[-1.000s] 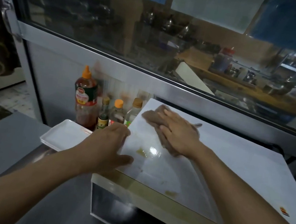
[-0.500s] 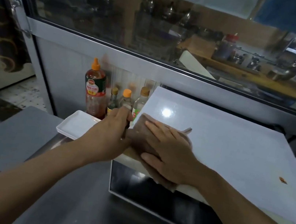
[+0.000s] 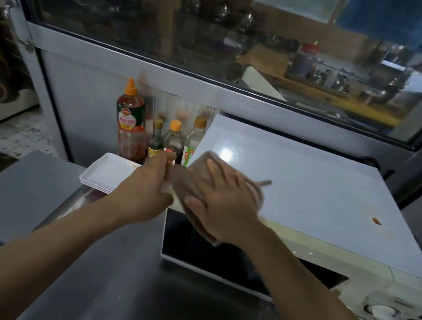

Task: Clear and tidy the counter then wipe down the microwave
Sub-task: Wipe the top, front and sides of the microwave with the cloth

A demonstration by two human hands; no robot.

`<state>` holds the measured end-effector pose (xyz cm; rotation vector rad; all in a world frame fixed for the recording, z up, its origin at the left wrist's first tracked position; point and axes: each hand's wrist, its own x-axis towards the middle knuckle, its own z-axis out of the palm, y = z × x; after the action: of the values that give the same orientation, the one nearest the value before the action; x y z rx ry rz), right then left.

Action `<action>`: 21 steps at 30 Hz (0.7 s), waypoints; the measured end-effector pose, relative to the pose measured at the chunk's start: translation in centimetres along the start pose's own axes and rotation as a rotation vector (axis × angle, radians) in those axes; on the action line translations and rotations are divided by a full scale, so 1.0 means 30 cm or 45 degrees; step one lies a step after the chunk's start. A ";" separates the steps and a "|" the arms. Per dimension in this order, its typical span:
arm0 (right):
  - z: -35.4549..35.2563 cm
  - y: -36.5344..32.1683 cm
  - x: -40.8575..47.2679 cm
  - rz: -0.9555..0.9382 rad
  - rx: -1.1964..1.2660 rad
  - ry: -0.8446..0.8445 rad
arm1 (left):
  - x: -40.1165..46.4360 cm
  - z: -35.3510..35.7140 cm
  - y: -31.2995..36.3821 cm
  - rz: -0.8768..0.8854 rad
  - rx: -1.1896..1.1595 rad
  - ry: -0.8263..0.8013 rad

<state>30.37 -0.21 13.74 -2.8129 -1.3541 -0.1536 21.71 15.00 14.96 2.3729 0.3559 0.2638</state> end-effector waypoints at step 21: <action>0.013 0.278 -0.406 0.535 -0.145 0.071 | -0.017 0.124 0.111 0.415 0.474 -0.134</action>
<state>29.36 -14.87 12.43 -3.0809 -0.7393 -0.3047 22.89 10.15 14.47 2.7975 -0.0408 0.2364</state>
